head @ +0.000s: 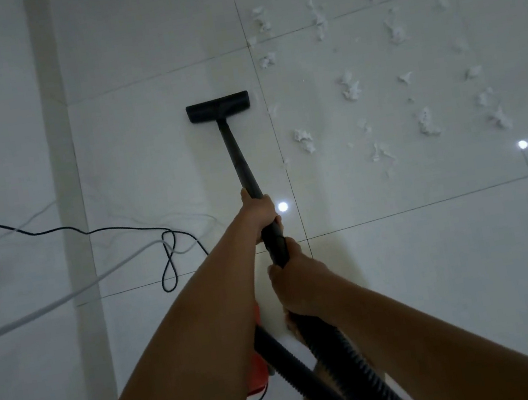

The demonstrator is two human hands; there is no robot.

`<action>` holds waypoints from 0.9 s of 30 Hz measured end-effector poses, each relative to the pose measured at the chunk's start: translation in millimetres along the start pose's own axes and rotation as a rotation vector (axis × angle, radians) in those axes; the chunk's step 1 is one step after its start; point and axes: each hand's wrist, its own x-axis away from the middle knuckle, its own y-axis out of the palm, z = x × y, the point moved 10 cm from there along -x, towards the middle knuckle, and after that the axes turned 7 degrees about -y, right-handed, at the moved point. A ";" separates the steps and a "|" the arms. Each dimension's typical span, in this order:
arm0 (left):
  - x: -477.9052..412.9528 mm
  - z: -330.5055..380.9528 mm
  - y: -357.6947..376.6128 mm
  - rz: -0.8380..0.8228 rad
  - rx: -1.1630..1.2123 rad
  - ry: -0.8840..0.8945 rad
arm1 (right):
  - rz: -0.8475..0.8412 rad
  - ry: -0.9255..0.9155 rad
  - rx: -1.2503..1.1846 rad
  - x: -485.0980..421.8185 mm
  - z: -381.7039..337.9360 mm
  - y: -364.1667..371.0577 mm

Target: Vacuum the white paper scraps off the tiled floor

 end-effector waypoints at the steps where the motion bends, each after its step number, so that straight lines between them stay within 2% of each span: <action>1: 2.8 -5.2 3.7 0.002 -0.006 0.004 | 0.007 0.003 -0.028 2.7 6.9 1.0; 10: 28.0 -57.4 37.0 0.010 -0.014 0.008 | 0.058 -0.028 -0.068 26.2 64.1 14.7; 15: 45.3 -100.9 59.1 0.012 -0.008 -0.004 | 0.012 -0.019 -0.099 53.2 103.7 35.5; 27: 82.1 -185.4 103.1 0.029 0.084 -0.062 | 0.029 0.007 -0.086 125.7 166.8 45.9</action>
